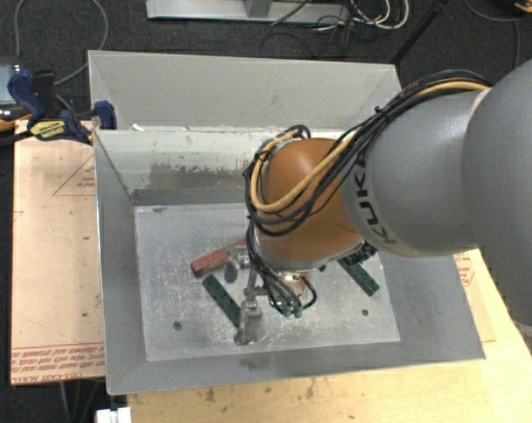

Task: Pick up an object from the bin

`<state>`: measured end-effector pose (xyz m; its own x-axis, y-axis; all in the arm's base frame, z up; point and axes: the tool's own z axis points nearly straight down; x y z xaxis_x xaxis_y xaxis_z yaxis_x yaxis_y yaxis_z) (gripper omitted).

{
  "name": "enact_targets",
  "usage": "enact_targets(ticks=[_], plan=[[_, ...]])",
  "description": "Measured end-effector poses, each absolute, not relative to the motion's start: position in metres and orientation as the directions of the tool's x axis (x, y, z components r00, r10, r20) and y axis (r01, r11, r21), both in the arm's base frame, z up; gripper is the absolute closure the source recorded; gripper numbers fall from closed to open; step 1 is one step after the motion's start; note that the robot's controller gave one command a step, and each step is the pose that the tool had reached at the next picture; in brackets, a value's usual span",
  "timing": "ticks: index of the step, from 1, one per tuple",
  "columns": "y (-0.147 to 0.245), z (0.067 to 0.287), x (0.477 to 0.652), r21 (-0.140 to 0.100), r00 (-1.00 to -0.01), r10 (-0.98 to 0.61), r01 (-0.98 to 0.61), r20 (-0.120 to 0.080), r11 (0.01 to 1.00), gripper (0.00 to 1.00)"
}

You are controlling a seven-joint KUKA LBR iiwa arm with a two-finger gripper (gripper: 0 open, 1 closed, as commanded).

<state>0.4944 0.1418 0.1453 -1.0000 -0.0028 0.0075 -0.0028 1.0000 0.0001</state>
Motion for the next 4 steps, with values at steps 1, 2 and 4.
enact_targets(ticks=[1,2,4], plan=[[0.1159,0.0673,0.5101,-0.001,-0.972,0.234,0.234,0.005,0.972,0.0],[0.1165,0.0664,0.5104,0.001,-0.972,0.234,0.234,0.002,0.972,0.0],[0.1175,0.0654,0.5113,0.001,-0.972,0.236,0.236,0.001,0.972,0.0]])
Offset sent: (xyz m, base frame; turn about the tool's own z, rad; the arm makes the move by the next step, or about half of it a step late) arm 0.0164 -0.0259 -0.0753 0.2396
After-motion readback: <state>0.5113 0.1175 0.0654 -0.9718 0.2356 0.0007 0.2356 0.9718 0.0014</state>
